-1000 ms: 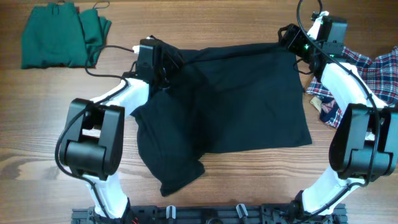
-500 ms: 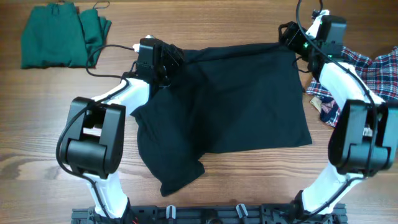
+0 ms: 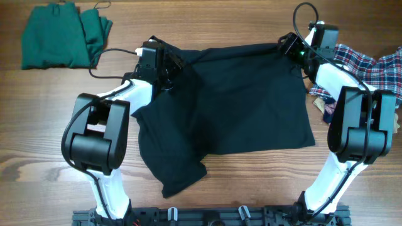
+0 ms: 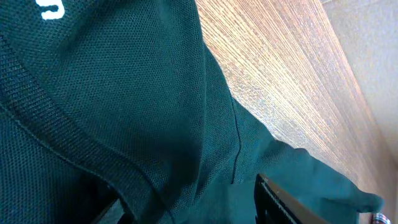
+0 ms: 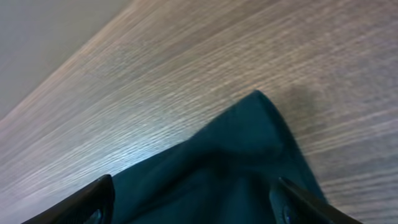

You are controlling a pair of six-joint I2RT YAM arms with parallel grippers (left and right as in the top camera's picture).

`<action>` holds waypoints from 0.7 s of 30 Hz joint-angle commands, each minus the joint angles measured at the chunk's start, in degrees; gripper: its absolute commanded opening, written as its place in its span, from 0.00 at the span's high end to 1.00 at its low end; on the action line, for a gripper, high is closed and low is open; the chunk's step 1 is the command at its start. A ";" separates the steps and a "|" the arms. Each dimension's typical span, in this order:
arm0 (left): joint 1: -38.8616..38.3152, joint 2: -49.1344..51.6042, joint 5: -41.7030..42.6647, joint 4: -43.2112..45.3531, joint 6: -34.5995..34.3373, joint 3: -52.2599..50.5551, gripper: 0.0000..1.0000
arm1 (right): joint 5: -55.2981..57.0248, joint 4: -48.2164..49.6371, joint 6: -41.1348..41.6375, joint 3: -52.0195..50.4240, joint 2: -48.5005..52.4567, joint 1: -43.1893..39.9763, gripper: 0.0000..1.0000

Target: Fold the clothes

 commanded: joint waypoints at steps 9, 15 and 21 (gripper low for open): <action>0.48 0.66 0.28 -0.92 0.11 1.03 0.41 | 3.87 1.16 9.86 0.39 3.98 0.09 0.20; 0.48 0.66 0.26 -1.09 0.13 1.01 0.41 | 3.37 4.79 9.57 0.39 4.48 0.09 0.20; 0.48 0.66 0.28 -1.09 0.11 1.01 0.41 | 3.43 5.97 9.62 0.39 4.50 0.13 0.24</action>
